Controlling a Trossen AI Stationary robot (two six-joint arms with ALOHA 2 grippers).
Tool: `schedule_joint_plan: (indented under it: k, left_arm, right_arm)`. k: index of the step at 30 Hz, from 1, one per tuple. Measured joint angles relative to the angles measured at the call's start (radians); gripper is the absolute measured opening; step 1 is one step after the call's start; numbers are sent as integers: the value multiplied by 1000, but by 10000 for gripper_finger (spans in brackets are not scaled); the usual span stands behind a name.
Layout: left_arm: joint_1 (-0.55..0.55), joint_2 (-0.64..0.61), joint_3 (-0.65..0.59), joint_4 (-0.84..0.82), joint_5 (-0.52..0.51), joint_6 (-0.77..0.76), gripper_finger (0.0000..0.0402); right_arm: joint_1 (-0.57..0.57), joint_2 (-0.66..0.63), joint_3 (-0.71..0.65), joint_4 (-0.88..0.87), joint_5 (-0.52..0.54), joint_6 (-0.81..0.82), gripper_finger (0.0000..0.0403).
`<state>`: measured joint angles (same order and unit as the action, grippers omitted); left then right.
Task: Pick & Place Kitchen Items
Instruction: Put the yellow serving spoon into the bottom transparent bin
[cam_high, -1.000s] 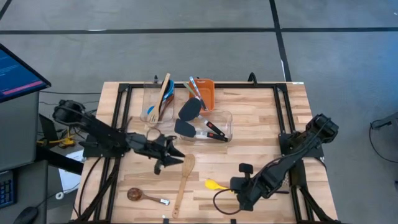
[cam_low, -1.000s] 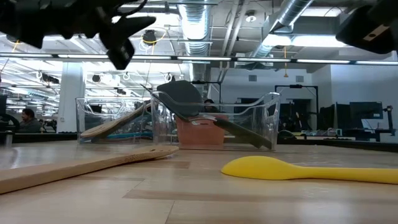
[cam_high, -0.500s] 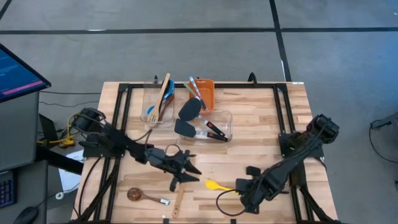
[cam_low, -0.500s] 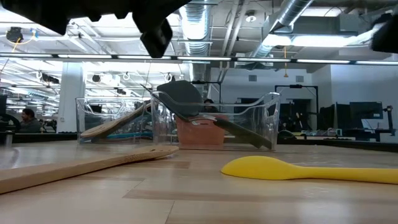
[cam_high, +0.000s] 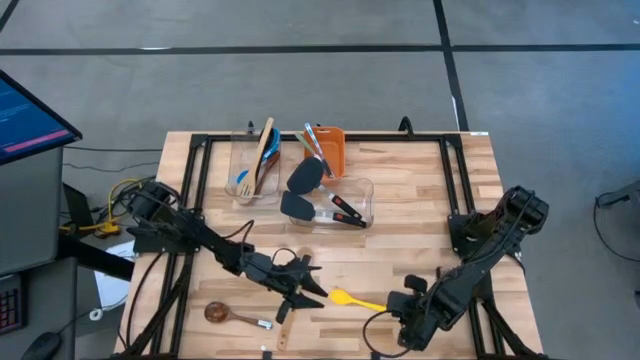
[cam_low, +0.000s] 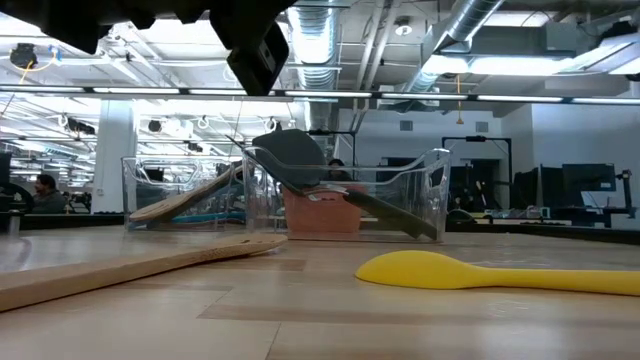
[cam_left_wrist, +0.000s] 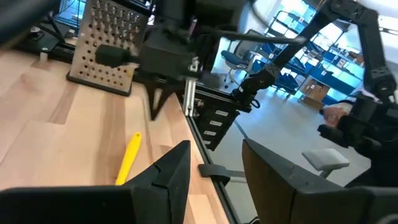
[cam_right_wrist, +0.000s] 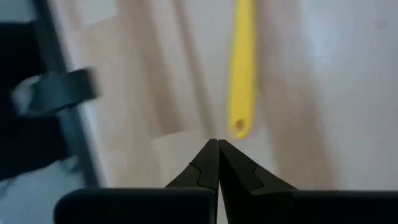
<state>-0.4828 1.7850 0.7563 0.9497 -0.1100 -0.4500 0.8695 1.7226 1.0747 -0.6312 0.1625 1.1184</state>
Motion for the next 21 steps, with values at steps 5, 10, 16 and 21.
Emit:
schedule_joint_plan:
  k: [5, 10, 16, 21]
  left_arm:
    - [-17, -6, 2, 1, -36, 0, 131]
    - [-38, -7, 2, 1, -57, 0, 115]
    - [-60, -7, 2, 1, -98, 0, 99]
    - [-62, -7, 2, 1, -100, 0, 95]
  right_arm:
    - [5, 0, -17, 0, 83, 9, 0]
    - [-8, 0, -16, 14, 75, 4, 0]
    - [-8, 0, -16, 19, 84, 14, 0]
    - [-6, 7, -16, 22, 97, 36, 0]
